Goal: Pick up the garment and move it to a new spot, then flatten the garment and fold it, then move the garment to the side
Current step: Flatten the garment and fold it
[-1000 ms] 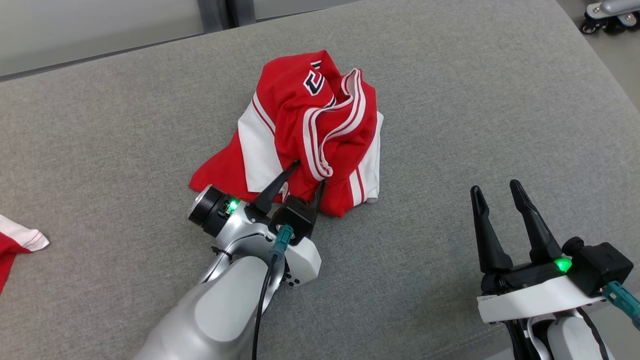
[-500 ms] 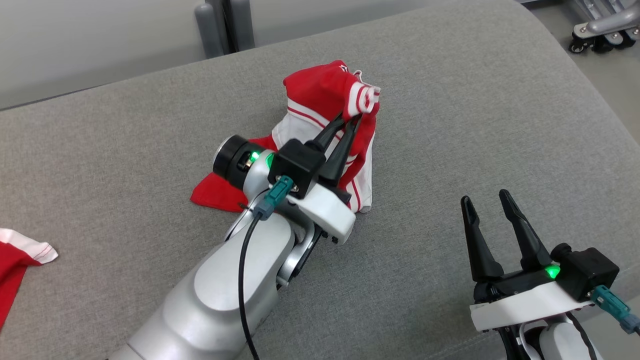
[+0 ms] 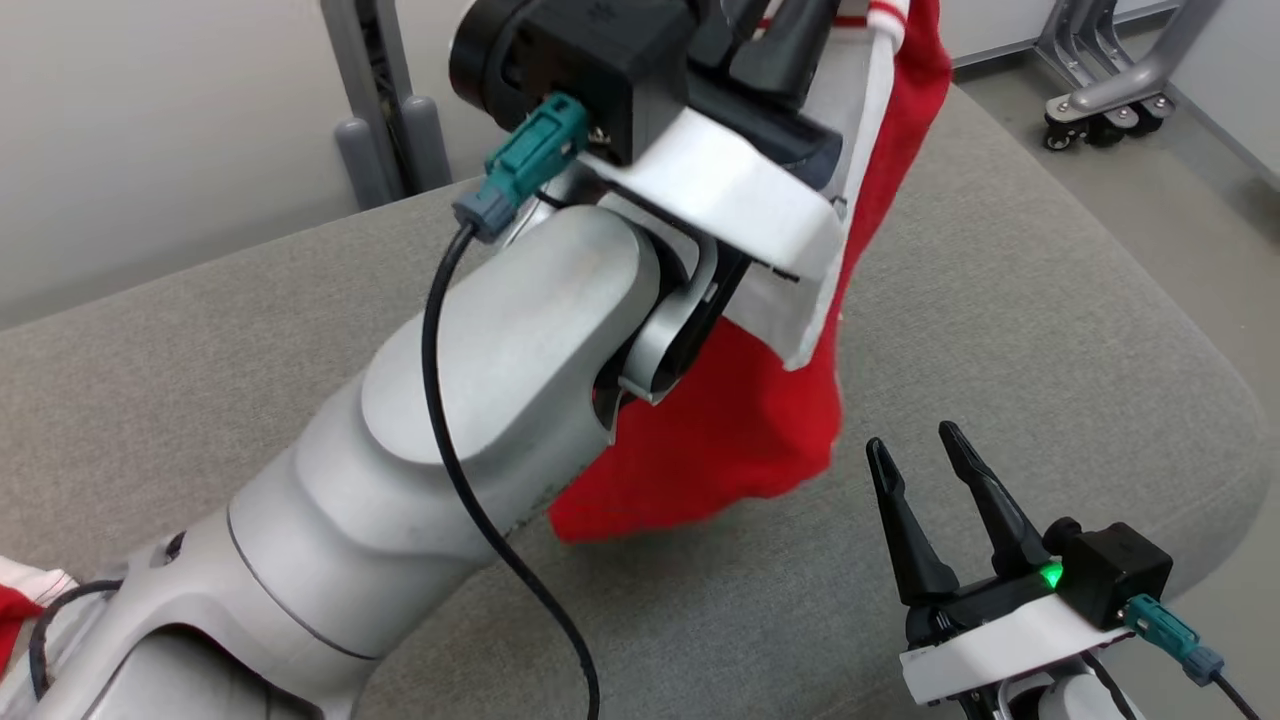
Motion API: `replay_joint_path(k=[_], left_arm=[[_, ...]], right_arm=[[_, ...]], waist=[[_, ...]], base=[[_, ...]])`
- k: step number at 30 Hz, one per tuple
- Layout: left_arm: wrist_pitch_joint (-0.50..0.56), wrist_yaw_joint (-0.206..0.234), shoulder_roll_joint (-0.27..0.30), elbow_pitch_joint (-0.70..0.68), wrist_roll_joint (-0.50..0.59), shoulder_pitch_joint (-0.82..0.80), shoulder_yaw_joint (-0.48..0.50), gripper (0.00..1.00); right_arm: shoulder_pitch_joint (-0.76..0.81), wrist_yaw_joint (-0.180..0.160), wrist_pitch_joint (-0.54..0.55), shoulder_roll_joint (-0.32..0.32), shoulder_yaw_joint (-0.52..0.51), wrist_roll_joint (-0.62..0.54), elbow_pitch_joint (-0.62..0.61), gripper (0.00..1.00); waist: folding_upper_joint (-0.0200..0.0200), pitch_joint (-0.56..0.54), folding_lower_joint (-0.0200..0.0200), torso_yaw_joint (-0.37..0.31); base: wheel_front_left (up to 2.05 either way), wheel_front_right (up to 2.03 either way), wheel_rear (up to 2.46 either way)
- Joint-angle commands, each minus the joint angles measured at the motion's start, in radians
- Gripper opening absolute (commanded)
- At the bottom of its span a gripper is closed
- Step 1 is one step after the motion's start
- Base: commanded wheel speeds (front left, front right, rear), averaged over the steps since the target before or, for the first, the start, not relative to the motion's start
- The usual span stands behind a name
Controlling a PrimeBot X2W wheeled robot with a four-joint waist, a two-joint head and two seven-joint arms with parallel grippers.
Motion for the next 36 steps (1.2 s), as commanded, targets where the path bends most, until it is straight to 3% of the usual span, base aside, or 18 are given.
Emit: replay_joint_path(k=[1,4,9,11,12,17,21,26,36], left_arm=[[-0.003,0.019,0.005,0.002,-0.016,-0.027,0.004,0.0],[-0.003,0.06,0.005,0.014,-0.057,-0.072,0.02,0.0],[0.0,0.11,0.007,0.236,-0.15,-0.061,-0.077,0.0],[0.001,0.107,0.006,0.285,-0.179,-0.045,-0.096,0.0],[0.0,0.098,0.006,0.375,-0.216,-0.023,-0.127,0.0],[-0.003,0.061,0.005,0.555,-0.269,0.05,-0.128,0.0],[-0.004,0.038,0.016,0.653,-0.243,0.091,-0.073,0.0],[-0.004,0.018,0.072,0.69,-0.183,0.156,0.023,0.0],[-0.004,0.043,0.202,0.577,-0.027,0.386,0.215,0.0]], right_arm=[[0.006,0.0,-0.002,-0.006,0.003,0.004,0.005,1.0],[0.007,0.0,-0.002,-0.006,0.009,0.008,0.004,1.0],[0.008,0.0,-0.002,-0.006,0.01,0.008,-0.002,1.0],[0.008,0.0,-0.002,-0.006,0.005,0.008,-0.006,1.0],[0.007,0.0,-0.002,-0.006,-0.005,0.009,-0.014,1.0],[0.004,0.0,-0.002,-0.006,-0.024,0.002,-0.02,1.0],[0.003,0.0,-0.002,-0.006,-0.027,-0.006,-0.022,1.0],[0.002,0.0,-0.002,-0.006,-0.033,-0.015,-0.026,1.0],[0.036,0.0,-0.002,-0.006,-0.045,-0.03,-0.025,1.0]], waist=[[-0.0001,-0.011,0.0,-0.022],[-0.0001,-0.009,0.0,-0.035],[-0.0001,0.007,0.0,-0.029],[-0.0001,0.013,0.0,-0.023],[-0.0001,0.026,0.0,-0.008],[-0.0001,0.05,0.0,0.043],[-0.0001,0.052,0.0,0.084],[-0.0001,0.045,0.0,0.128],[-0.0001,0.009,0.0,0.181]], base=[[0.0,0.0,0.0],[0.0,0.0,0.0],[0.0,0.0,0.0],[0.0,0.0,0.0],[0.0,0.0,0.0],[0.0,0.0,0.0],[0.0,0.0,0.0],[0.0,0.0,0.0],[0.0,0.0,0.0]])
